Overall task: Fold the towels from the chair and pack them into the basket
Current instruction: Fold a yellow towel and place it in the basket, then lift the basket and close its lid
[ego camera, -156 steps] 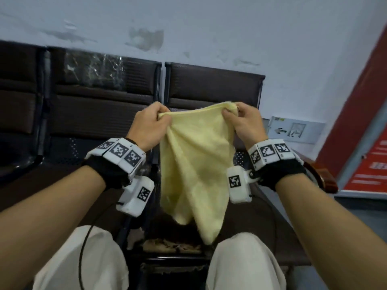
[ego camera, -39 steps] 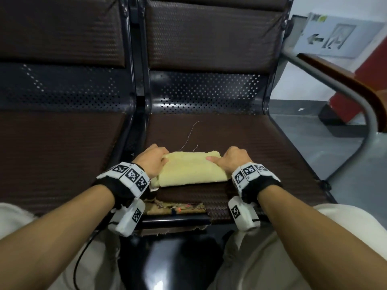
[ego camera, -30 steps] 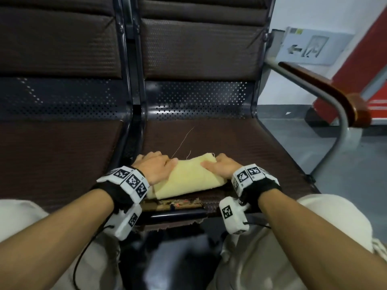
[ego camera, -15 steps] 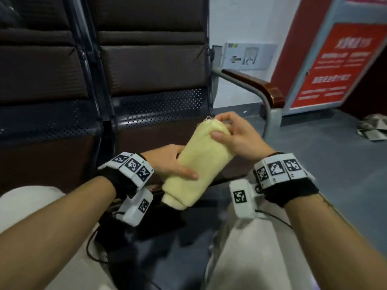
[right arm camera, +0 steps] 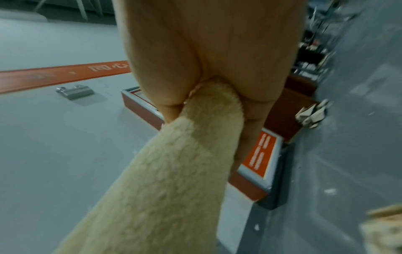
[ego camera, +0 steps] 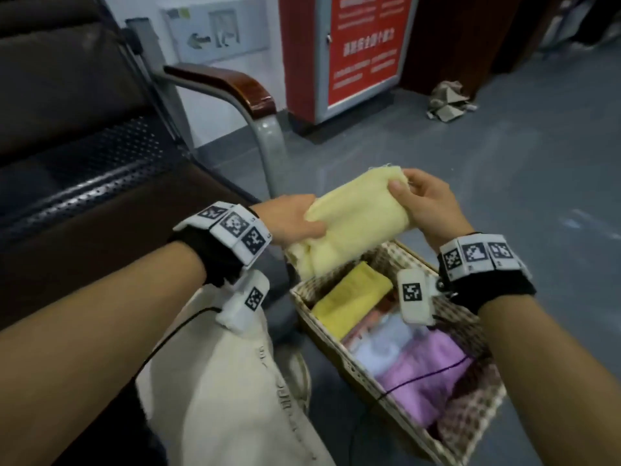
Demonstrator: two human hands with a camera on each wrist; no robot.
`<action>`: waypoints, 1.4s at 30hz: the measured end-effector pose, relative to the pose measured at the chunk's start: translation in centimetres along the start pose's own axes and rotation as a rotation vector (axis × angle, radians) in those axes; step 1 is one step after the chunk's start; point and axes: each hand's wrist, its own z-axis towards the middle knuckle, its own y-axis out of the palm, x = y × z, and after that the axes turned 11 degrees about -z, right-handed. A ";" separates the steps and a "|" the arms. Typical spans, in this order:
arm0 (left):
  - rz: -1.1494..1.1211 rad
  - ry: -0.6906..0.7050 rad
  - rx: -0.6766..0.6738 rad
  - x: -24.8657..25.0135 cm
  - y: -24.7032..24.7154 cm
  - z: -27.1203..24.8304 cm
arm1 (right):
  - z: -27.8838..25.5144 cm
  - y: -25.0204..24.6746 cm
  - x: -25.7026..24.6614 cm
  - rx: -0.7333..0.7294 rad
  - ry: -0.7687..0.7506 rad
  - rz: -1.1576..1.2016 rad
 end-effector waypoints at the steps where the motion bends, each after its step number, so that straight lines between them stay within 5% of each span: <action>1: -0.034 0.006 -0.070 0.3 1.7 1.6 | -0.1 -1.3 1.7 0.014 0.024 -0.026; 7: -0.259 -0.012 -0.408 -1.5 13.2 6.5 | -1.6 -5.0 13.0 -0.046 0.258 -0.246; 12: -0.158 -0.142 -0.640 -5.3 19.9 7.5 | -3.2 -3.1 18.9 -0.243 0.326 -0.481; 16: 0.139 -0.239 -0.478 -6.2 21.1 7.7 | -3.9 -0.6 20.5 -0.222 0.456 -0.604; 23: -0.025 -0.132 -0.124 -0.8 16.1 6.8 | -5.5 -1.0 17.4 -0.208 0.362 -0.796; 32: -0.040 0.080 -0.073 6.1 11.1 5.6 | -6.5 -3.5 10.9 -0.036 0.355 -0.951; 42: -0.101 0.116 -0.205 3.0 9.9 15.7 | 1.9 -1.8 13.8 -0.053 0.582 -1.025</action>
